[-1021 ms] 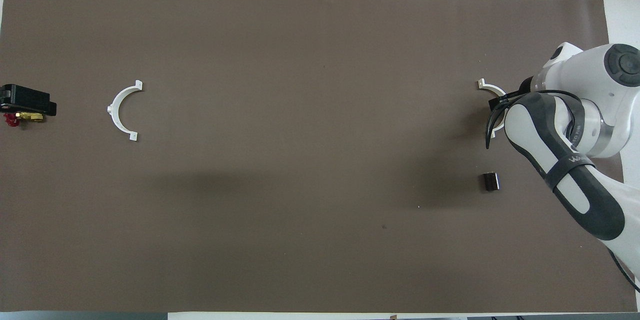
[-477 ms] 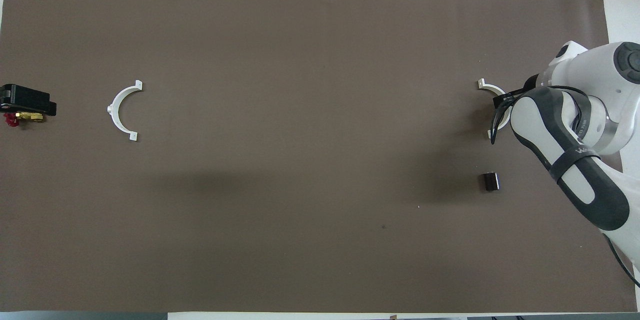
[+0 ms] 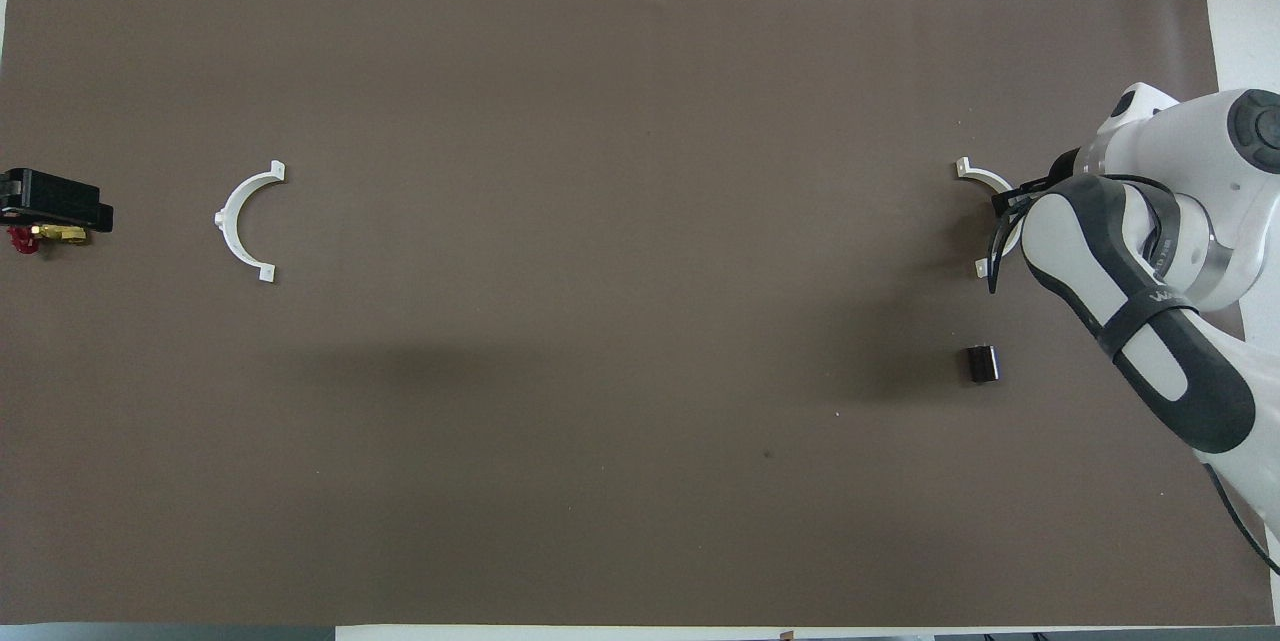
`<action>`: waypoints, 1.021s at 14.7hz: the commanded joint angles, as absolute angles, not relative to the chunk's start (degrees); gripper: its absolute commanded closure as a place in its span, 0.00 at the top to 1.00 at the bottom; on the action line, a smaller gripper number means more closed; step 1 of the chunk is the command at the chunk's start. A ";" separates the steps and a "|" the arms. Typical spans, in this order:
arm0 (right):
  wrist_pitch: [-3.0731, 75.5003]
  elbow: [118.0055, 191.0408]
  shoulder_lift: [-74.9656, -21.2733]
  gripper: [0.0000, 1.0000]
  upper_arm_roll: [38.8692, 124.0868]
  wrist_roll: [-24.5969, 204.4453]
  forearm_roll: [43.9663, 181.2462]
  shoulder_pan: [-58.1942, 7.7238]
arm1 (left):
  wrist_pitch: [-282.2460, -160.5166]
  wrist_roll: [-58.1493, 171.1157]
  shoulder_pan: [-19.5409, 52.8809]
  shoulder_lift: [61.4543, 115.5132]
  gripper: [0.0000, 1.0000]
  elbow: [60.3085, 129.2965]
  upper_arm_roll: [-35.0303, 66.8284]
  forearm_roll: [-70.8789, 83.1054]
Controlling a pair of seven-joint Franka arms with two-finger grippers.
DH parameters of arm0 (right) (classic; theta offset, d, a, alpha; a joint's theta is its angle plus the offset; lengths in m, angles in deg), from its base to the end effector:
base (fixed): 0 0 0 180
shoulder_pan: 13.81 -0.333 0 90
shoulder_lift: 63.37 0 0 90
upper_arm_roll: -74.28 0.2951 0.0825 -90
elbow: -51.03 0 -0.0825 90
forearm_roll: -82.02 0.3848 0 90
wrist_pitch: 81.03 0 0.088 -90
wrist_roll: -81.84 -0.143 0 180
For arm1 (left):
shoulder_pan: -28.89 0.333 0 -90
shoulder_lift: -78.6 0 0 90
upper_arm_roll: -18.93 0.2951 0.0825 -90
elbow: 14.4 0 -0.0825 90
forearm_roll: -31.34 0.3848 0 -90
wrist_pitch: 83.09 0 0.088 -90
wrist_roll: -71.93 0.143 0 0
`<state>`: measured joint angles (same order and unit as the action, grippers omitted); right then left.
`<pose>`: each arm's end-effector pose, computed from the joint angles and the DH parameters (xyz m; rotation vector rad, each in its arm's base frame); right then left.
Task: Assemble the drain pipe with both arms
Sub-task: 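Carry the half-ring with the right gripper to the table center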
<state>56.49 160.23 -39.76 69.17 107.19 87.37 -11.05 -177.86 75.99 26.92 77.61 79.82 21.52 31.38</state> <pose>0.6264 -0.0824 0.2351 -3.1093 -0.3872 -0.1408 0.5580 0.0063 0.5496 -3.1389 0.0943 -0.0421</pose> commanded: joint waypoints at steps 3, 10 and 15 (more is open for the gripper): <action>56.08 159.50 -39.47 0.04 69.71 108.30 88.43 -11.43 | -178.10 76.76 26.78 76.31 1.00 81.32 21.74 31.60; 35.95 135.78 -34.38 0.00 70.41 72.83 87.12 -32.32 | -178.01 76.76 26.78 76.23 1.00 81.32 21.74 31.60; 42.97 136.72 -31.29 0.00 70.41 59.16 87.12 -43.51 | -178.10 76.76 26.78 76.23 1.00 81.32 21.74 31.60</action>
<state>40.99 137.80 -33.28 70.74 60.87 87.35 -43.15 -177.86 75.99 26.92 77.61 79.83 21.52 31.38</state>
